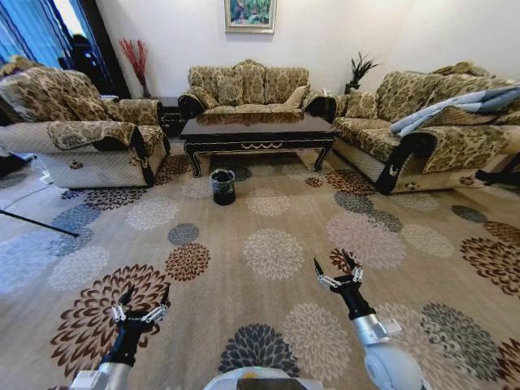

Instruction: Move to the front of the table and pick up the trash from the floor, then place it into the trash bin.

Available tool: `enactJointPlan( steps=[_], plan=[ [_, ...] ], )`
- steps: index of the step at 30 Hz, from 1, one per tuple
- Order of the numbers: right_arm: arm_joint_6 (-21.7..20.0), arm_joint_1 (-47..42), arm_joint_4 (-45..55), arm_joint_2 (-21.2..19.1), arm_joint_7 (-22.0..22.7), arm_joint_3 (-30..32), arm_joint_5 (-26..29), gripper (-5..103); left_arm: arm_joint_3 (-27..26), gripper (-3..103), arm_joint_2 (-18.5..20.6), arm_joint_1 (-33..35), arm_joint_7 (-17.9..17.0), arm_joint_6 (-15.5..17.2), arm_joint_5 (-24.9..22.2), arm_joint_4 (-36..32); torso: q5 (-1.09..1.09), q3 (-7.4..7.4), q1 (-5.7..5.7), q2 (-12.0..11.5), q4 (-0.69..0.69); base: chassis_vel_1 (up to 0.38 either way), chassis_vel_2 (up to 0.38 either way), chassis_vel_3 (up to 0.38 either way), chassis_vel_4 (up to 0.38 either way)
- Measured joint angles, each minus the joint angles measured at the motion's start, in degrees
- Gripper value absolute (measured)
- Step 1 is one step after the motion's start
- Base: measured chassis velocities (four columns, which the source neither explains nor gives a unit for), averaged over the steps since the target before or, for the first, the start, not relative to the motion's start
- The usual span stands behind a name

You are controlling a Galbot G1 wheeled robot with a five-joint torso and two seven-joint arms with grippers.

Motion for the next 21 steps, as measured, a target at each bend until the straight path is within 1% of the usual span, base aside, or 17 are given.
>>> enactJointPlan(
  steps=[10,13,21],
  plan=[
    [0.0,0.0,0.0,0.0,0.0,0.0,0.0,100,0.0,100,0.0,0.0,0.0,0.0,0.0,0.0,0.0,1.26,0.78,2.0,0.0,0.0,0.0,0.0,0.0],
    [0.0,0.0,0.0,0.0,0.0,0.0,0.0,100,0.0,100,0.0,0.0,0.0,0.0,0.0,0.0,0.0,1.9,1.2,3.1,0.0,0.0,0.0,0.0,0.0],
    [0.0,0.0,0.0,0.0,0.0,0.0,0.0,100,0.0,100,0.0,0.0,0.0,0.0,0.0,0.0,0.0,2.96,1.88,4.8,0.0,0.0,0.0,0.0,0.0]
  ],
)
